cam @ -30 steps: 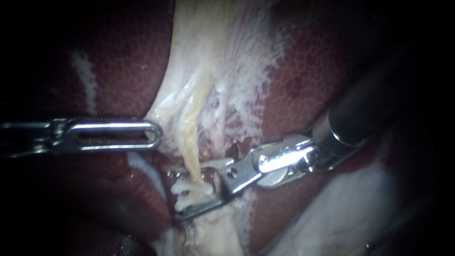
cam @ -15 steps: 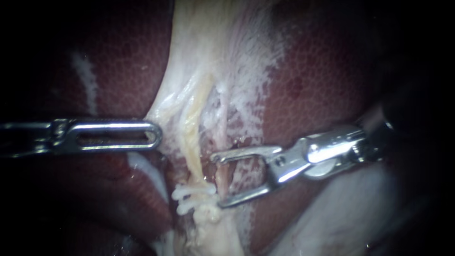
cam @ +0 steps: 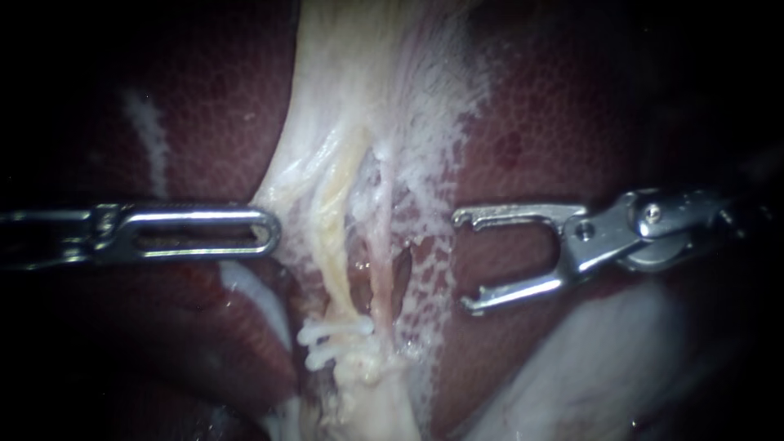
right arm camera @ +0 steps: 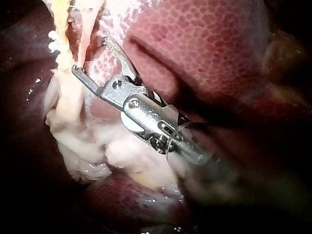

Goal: Going back second clip left tube

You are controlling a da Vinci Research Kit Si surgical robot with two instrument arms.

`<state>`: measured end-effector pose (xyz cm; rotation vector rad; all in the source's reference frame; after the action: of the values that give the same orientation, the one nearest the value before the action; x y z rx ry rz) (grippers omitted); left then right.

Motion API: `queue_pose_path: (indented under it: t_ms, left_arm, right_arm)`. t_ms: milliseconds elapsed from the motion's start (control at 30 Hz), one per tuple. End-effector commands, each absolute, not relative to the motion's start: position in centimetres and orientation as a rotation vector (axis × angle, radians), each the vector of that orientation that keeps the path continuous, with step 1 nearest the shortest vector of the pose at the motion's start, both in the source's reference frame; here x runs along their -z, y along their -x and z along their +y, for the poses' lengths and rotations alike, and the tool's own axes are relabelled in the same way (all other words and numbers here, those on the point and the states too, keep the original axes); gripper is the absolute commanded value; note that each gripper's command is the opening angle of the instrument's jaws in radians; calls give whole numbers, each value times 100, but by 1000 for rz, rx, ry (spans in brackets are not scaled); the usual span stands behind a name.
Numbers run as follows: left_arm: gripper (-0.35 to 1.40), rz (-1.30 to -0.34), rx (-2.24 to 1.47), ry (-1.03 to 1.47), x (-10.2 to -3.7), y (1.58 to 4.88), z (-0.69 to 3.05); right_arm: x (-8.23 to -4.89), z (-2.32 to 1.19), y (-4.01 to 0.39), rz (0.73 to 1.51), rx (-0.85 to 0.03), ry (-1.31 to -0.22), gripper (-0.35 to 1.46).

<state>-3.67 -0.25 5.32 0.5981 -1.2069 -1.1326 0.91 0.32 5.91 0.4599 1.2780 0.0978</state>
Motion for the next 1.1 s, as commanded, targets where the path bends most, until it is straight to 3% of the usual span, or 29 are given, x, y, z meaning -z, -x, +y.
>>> queue_pose_path:
  t_ms: [33,500,1100]
  left_arm:
    - [-35,-1205,1133,-598,-532,367,-25]
    - [-35,-1193,1123,-584,-553,375,-28]
    - [-35,-1174,1116,-611,-585,411,-36]
  right_arm:
    - [-590,33,-91,1281,-98,-460,60]
    - [-589,32,-90,1281,-98,-460,60]
    - [-588,31,-89,1281,-97,-461,60]
